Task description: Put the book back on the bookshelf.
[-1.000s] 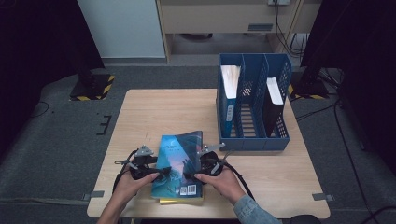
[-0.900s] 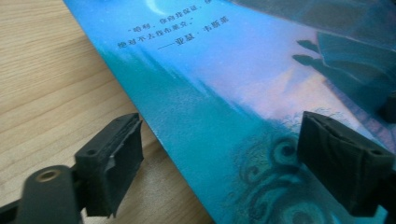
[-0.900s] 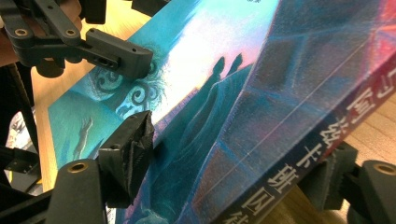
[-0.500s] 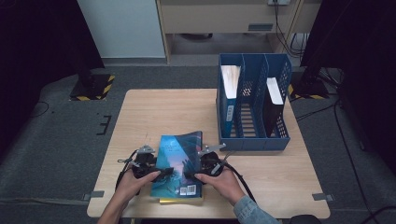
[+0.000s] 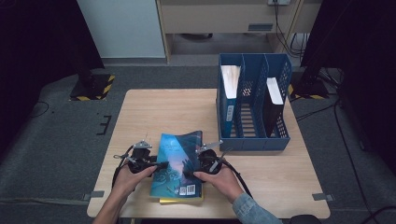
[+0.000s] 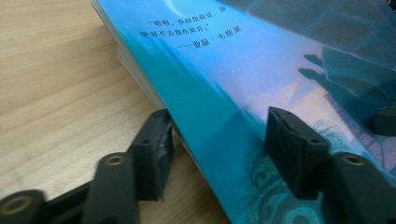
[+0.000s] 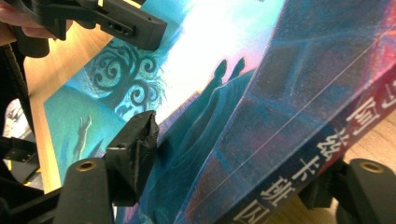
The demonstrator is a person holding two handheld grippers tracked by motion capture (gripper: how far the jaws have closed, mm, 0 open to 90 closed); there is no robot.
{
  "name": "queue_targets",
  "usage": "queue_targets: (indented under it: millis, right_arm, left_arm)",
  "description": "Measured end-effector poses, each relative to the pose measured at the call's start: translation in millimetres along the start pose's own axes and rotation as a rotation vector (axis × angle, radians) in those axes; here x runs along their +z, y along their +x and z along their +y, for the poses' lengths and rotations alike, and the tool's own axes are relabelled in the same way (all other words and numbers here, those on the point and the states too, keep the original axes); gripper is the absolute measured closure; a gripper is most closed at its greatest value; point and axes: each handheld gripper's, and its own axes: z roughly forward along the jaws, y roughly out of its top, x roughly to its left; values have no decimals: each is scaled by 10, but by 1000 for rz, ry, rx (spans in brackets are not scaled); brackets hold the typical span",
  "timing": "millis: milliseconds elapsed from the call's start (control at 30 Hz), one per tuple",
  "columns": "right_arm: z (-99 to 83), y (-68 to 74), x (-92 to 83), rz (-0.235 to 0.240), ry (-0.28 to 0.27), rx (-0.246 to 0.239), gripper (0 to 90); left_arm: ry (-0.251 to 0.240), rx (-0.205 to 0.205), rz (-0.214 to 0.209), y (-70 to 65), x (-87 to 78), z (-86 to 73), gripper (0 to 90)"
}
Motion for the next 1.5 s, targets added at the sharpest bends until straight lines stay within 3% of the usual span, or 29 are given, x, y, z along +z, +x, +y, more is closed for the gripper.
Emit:
queue_targets:
  millis: [67, 133, 333, 567, 967, 1200, 1500]
  right_arm:
    - [8, -6, 6, 19, -4, 25, 370]
    - [23, -17, 11, 28, 2, 25, 379]
    - [48, -30, 6, 40, -7, 38, 426]
    - [93, -22, -21, 44, -13, 42, 476]
    - [133, 7, -3, 42, -30, 48, 505]
    - [226, 50, -39, 20, -15, 30, 526]
    - [366, 95, -117, 8, -31, 14, 565]
  left_arm:
    - [3, -4, 0, 8, -1, 26, 467]
    - [11, 2, 7, 17, -19, 53, 540]
    - [7, -15, -14, 62, -46, 78, 637]
    - [19, 30, 25, 6, -103, 129, 674]
    - [16, 19, 41, 47, -144, 121, 679]
    - [-11, 29, 41, 60, -235, 156, 762]
    - [-56, 35, 34, 80, -403, 258, 797]
